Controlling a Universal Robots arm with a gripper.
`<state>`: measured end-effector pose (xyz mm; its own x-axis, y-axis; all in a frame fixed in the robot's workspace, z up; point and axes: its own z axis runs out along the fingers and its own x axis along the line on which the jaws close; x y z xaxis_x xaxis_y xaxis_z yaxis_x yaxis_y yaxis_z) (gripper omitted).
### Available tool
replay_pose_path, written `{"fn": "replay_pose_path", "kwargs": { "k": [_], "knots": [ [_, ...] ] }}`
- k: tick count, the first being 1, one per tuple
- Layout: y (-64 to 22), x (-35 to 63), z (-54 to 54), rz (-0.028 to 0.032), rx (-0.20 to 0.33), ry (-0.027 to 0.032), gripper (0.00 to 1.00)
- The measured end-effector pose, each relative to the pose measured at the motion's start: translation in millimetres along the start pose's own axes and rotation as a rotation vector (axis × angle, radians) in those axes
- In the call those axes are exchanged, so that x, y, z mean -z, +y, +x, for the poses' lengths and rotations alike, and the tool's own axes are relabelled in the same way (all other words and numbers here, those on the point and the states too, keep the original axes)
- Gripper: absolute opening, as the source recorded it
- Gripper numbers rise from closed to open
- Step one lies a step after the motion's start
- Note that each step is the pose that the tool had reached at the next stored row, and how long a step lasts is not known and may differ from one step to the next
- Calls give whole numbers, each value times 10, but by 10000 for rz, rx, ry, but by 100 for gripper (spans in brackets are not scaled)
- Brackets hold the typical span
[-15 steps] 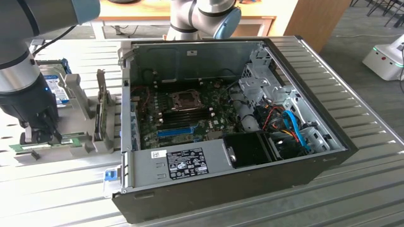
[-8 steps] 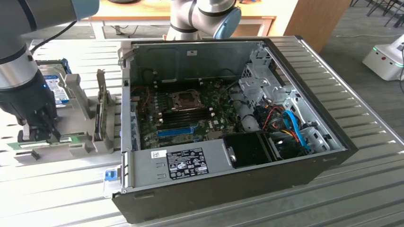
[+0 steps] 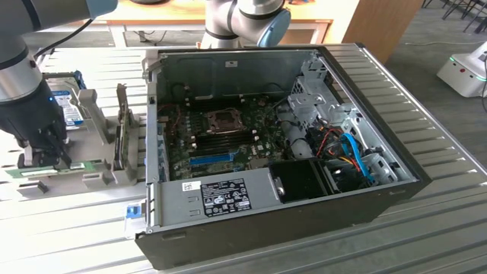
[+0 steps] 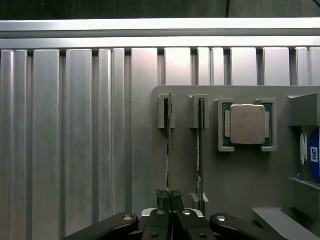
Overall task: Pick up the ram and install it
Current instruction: 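Pick up the ram and move it above insertion slot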
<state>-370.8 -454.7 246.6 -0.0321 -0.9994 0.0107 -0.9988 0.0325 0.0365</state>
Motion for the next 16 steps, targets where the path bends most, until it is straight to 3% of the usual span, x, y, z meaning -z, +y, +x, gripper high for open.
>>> {"fn": "replay_pose_path", "kwargs": {
  "k": [16],
  "knots": [
    [7, 188, 2, 0, 0, 0, 12]
  ]
}}
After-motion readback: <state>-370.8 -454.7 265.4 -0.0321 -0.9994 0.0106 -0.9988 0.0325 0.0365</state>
